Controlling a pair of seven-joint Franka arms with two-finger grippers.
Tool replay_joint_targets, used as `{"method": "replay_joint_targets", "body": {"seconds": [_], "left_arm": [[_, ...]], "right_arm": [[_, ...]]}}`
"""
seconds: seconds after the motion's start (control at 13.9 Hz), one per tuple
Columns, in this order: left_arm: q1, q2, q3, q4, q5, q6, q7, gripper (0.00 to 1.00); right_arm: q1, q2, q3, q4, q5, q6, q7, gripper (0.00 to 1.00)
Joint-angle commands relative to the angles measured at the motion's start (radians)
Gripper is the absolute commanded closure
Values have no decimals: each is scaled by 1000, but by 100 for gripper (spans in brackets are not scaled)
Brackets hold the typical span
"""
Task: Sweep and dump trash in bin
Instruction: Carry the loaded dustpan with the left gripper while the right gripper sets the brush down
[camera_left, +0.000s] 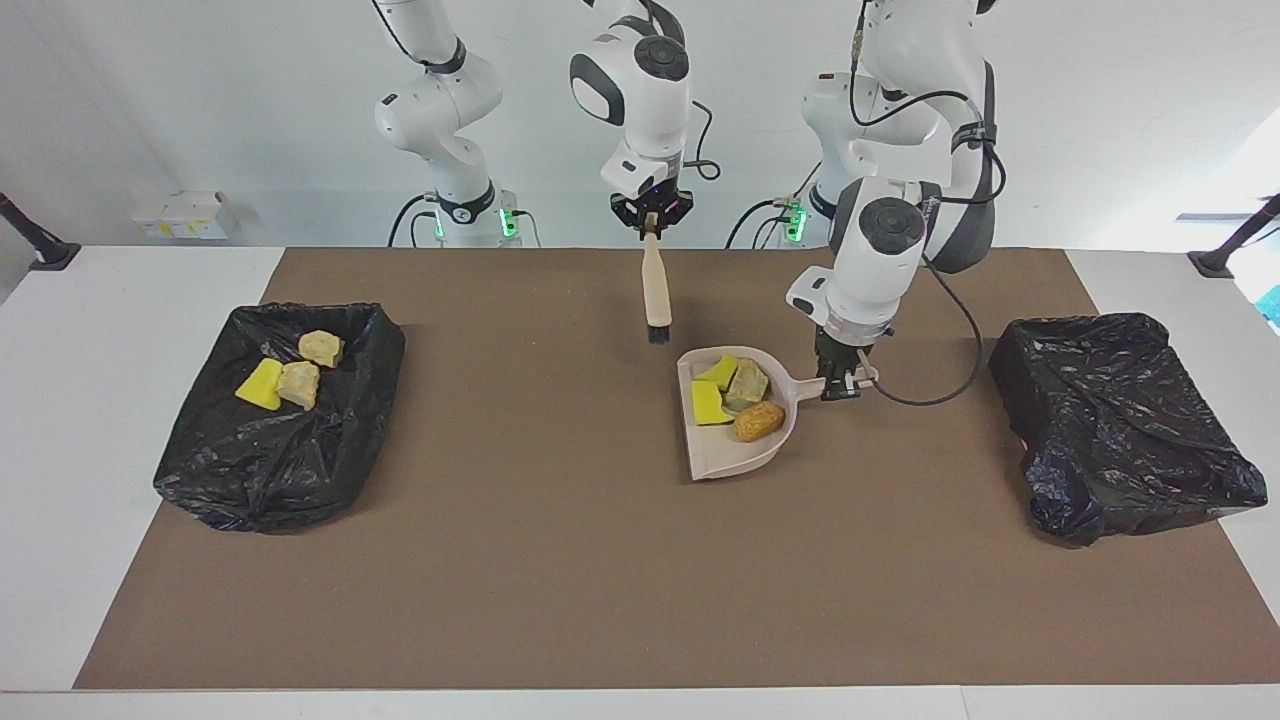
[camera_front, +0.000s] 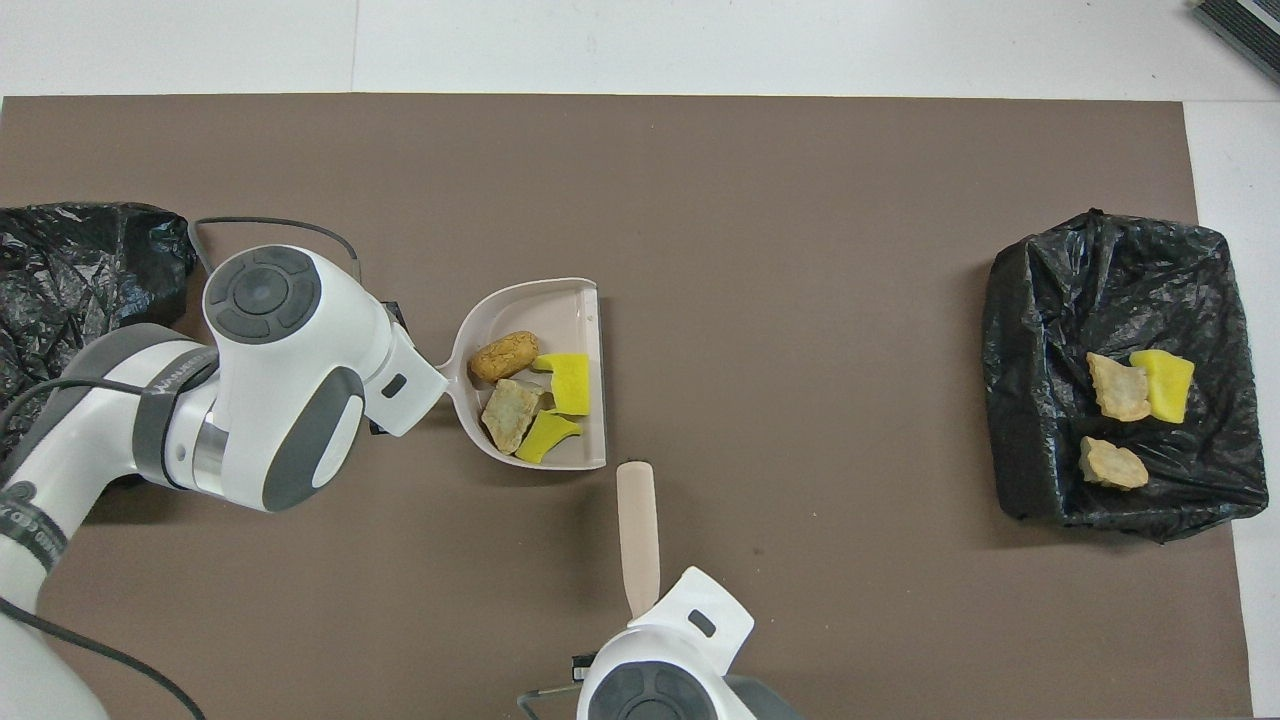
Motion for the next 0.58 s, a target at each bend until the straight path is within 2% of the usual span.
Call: {"method": "replay_joint_targets", "body": {"seconds": [0.0,0.22,0.36,0.43,0.51], "left_arm": [[68,-4,-6,84,-45,-100,98,100],[147,-10,-9,130,-75,-172,152,100],[196,-10,-11,171,-80,-227,200,100],[219,-8,-11,190,-89,-257,221,100],[245,-7,-11,210,-97,-271,252,100]], "right_arm": [[41,50,-3,-9,-6,67,46,100],[83,136,-3,-9,-6,138,95,100],[84,145,-3,-7,-6,135,98,100],[84,151,-3,4,-6,126,110,66],[86,151,-3,10,-20,123,130,1]]}}
